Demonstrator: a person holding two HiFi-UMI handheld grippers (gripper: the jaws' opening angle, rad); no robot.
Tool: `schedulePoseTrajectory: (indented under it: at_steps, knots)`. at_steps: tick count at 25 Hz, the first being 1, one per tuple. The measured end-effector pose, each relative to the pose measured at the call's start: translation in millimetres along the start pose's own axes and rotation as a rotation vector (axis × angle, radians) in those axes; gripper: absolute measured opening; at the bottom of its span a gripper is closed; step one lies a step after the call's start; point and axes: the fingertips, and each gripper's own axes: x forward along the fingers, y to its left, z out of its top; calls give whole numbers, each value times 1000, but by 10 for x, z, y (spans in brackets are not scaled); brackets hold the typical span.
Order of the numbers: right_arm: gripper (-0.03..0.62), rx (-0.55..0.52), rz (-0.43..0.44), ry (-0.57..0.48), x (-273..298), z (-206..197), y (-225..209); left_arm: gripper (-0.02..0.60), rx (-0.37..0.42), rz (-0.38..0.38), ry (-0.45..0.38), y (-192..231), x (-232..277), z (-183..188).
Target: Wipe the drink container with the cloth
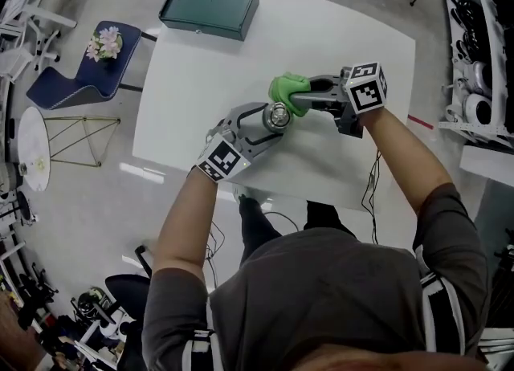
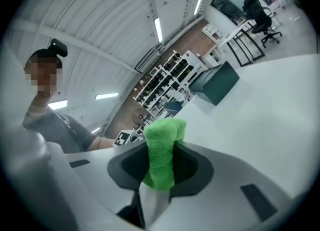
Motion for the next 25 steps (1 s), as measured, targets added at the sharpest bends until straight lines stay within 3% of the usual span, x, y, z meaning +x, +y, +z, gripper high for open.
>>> schedulePoseTrajectory:
  at_steps: [3, 6, 10, 12, 14, 17, 19, 25]
  knots:
    - [92, 67, -3, 6, 135, -65, -144, 308, 0, 4, -4, 8, 0, -28]
    - [89, 59, -85, 80, 193, -222, -361, 308, -5, 6, -11, 2, -4, -41]
    - [87, -79, -229, 270, 290, -453, -601, 309, -7, -4, -24, 7, -16, -25]
    - [87, -164, -257, 354, 317, -462, -638, 308, -7, -6, -27, 26, -17, -21]
    - [89, -192, -223, 371, 318, -374, -589, 308, -9, -7, -28, 28, -8, -17]
    - [89, -98, -74, 256, 355, -65, -335, 308, -9, -9, -32, 15, 9, -9]
    - [89, -37, 4, 242, 450, 5, -227, 308, -8, -10, -33, 13, -1, -19]
    - [89, 4, -39, 348, 622, -202, -427, 308, 0, -9, -38, 13, -4, -15]
